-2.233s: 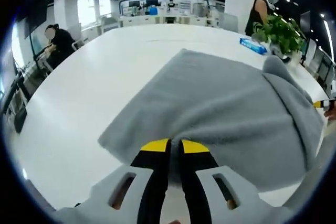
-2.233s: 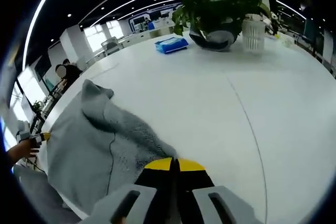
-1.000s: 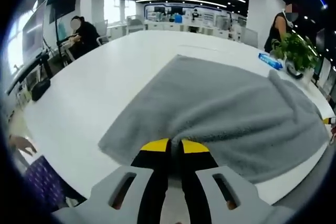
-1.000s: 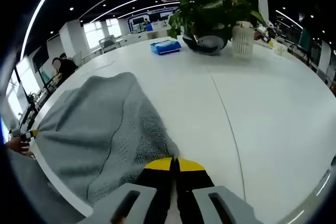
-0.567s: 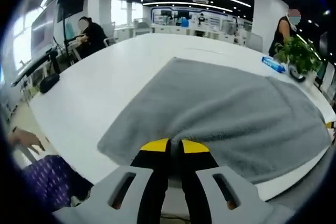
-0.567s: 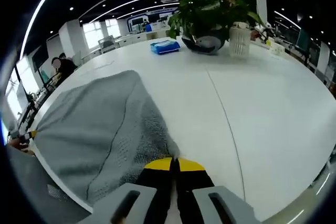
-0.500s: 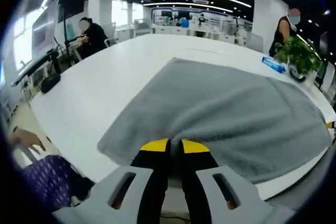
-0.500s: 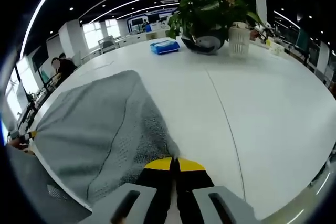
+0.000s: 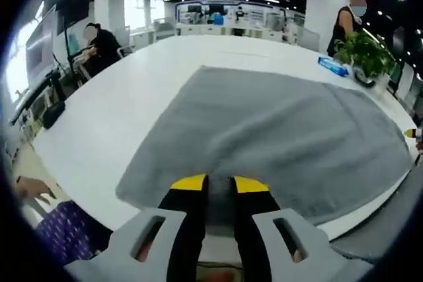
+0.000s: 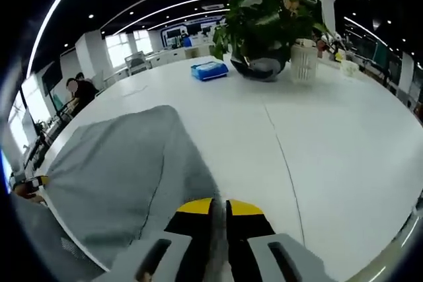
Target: Open the folded towel by lifting each exposed corner and separating the folded layers until the towel lies flat within the target outline without major curled edges
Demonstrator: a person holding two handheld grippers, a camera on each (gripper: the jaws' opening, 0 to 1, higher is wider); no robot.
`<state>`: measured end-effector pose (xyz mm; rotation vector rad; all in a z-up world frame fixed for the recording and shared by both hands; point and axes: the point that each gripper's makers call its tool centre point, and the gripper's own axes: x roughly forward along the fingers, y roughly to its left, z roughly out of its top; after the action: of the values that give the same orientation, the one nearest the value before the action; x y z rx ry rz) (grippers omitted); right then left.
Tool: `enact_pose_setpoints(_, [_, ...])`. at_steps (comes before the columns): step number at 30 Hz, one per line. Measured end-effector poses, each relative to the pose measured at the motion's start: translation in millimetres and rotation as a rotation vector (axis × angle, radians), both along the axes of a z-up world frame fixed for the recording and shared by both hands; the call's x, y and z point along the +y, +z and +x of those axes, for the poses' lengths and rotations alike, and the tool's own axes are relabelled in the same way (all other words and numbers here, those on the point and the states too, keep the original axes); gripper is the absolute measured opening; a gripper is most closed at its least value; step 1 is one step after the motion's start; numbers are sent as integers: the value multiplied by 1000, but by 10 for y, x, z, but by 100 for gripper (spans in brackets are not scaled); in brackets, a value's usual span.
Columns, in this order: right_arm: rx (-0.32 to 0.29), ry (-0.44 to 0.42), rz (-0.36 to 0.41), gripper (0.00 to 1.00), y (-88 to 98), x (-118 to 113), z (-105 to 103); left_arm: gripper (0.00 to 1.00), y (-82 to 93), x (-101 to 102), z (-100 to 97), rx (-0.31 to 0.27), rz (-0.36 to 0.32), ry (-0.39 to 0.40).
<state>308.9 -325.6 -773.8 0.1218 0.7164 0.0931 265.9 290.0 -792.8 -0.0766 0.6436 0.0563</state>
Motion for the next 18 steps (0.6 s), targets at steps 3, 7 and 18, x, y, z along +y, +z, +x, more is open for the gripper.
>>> enact_pose_setpoints(3, [-19, 55, -28, 6, 101, 81, 235, 18, 0, -6, 12, -13, -33, 22])
enact_pose_setpoints(7, [-24, 87, -29, 11, 125, 179, 485, 19, -13, -5, 14, -47, -12, 24])
enact_pose_setpoints(18, [28, 127, -33, 12, -114, 335, 736, 18, -63, 45, 45, -125, 15, 27])
